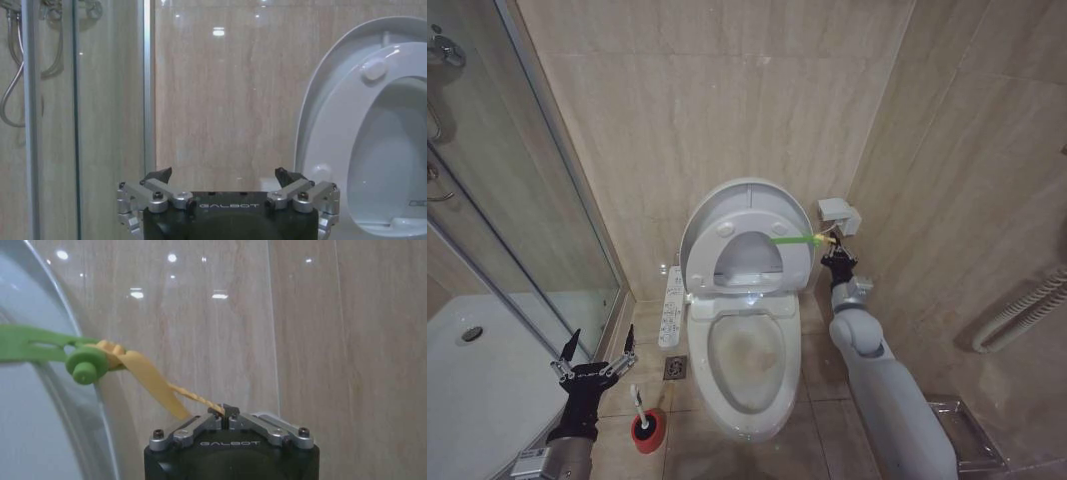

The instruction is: Open the toilet lid, clean the toilet bowl with a toilet brush, close the toilet lid, and flush.

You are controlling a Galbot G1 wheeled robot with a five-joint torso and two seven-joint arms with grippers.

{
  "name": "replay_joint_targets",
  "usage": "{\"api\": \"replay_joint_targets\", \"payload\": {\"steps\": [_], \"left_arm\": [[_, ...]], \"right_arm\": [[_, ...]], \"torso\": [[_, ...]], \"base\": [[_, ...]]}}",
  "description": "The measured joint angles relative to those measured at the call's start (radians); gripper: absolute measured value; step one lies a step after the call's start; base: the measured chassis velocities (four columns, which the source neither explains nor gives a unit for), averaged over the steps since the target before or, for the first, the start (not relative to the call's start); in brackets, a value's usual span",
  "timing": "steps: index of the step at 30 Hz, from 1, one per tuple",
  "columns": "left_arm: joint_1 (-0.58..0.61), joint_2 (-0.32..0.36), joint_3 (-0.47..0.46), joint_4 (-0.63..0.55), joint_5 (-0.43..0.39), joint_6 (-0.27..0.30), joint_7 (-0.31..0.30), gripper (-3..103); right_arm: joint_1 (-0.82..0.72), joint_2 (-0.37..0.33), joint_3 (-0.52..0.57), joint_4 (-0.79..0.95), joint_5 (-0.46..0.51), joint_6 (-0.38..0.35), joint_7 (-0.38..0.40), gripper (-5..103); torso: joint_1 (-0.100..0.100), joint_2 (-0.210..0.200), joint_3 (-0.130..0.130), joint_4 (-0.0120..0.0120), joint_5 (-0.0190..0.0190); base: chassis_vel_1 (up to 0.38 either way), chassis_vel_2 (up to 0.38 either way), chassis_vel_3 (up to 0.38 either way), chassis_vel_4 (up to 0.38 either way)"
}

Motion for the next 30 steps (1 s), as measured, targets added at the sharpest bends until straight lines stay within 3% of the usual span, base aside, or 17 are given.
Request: {"api": "replay_joint_targets", "payload": {"steps": [30], "left_arm": [[0.000,0.000,0.000,0.000,0.000,0.000,0.000,100]], "right_arm": [[0.319,0.004,-0.153,-0.281,0.020,-0.003,0.010,1]], "torso": [[0.000,0.000,0.000,-0.0002,-0.0001]], "base": [[0.000,0.000,0.000,0.000]]}}
